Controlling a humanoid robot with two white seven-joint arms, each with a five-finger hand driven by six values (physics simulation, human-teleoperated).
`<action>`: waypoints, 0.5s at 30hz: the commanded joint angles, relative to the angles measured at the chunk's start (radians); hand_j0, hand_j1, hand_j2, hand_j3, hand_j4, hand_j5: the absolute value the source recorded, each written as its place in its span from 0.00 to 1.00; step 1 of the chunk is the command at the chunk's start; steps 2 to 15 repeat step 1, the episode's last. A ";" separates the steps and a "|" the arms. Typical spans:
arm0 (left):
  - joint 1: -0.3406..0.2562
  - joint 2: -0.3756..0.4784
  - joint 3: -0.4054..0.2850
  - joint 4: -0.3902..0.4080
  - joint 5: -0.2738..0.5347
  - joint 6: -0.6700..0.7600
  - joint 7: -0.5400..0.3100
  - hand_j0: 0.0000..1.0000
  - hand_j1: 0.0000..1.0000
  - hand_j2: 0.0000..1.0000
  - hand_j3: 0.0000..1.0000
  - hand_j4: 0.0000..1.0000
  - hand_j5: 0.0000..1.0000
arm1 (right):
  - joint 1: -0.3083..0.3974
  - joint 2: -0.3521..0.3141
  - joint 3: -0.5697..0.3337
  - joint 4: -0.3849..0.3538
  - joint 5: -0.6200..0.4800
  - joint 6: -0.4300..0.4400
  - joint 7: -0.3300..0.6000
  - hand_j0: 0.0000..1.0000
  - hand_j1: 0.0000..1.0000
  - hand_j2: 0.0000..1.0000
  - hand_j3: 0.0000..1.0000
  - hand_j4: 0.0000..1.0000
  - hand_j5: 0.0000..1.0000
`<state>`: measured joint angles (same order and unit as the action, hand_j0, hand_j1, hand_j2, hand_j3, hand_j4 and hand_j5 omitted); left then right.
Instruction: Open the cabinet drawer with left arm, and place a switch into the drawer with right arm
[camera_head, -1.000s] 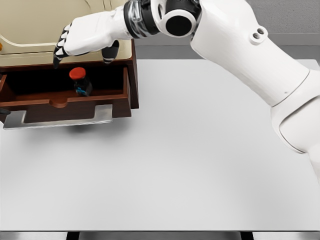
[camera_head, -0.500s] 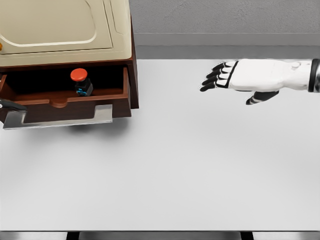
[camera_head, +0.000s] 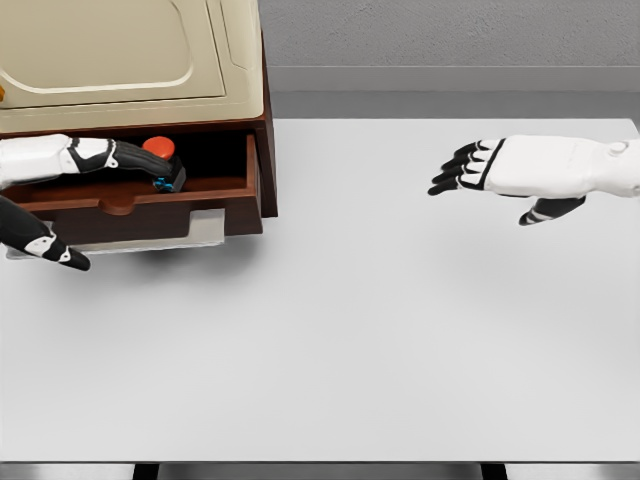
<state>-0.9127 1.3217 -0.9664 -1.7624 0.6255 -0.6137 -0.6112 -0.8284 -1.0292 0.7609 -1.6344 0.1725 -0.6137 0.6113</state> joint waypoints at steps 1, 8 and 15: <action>0.000 -0.010 0.001 0.000 0.008 0.003 0.000 1.00 1.00 1.00 1.00 1.00 1.00 | 0.000 -0.003 -0.002 0.001 -0.004 0.003 0.000 1.00 1.00 1.00 1.00 1.00 1.00; 0.000 -0.010 0.001 0.000 0.008 0.003 0.000 1.00 1.00 1.00 1.00 1.00 1.00 | 0.000 -0.003 -0.002 0.001 -0.004 0.003 0.000 1.00 1.00 1.00 1.00 1.00 1.00; 0.000 -0.010 0.001 0.000 0.008 0.003 0.000 1.00 1.00 1.00 1.00 1.00 1.00 | 0.000 -0.003 -0.002 0.001 -0.004 0.003 0.000 1.00 1.00 1.00 1.00 1.00 1.00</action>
